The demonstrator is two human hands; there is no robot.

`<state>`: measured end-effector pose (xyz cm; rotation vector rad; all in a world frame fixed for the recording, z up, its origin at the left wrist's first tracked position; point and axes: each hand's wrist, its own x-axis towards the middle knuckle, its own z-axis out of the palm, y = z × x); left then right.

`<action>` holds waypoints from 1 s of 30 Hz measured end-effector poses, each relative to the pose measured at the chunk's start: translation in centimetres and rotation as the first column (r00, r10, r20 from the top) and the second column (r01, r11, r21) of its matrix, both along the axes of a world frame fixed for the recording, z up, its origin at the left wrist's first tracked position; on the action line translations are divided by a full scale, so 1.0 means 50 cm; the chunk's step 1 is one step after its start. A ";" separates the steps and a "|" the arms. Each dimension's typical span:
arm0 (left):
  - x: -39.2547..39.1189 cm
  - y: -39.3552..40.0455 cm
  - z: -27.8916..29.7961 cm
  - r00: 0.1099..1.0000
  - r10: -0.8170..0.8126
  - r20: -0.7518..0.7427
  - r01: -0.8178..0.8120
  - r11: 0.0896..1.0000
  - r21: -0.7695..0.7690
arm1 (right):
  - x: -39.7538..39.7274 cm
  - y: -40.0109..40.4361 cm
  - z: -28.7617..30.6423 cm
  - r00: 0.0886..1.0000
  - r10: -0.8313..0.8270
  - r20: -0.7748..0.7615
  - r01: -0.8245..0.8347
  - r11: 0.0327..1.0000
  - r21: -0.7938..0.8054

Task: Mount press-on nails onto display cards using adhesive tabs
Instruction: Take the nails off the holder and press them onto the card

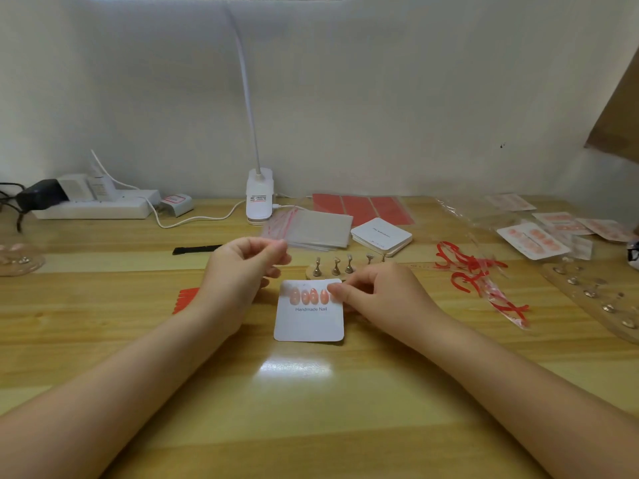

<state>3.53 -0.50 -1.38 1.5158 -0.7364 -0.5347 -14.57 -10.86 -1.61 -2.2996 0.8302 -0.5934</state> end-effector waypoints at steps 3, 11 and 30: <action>-0.008 -0.001 -0.006 0.990 -0.021 0.138 0.018 1.000 0.023 | -0.005 -0.004 -0.003 0.998 -0.023 -0.059 0.013 0.988 -0.156; -0.023 0.012 -0.018 0.851 -0.025 0.525 0.019 1.000 0.018 | -0.014 -0.029 -0.014 0.978 -0.199 -0.069 0.148 0.882 -0.447; -0.025 0.002 -0.024 0.625 -0.336 0.704 0.103 0.930 0.352 | -0.001 -0.053 -0.030 0.984 -0.155 -0.091 0.117 0.935 -0.336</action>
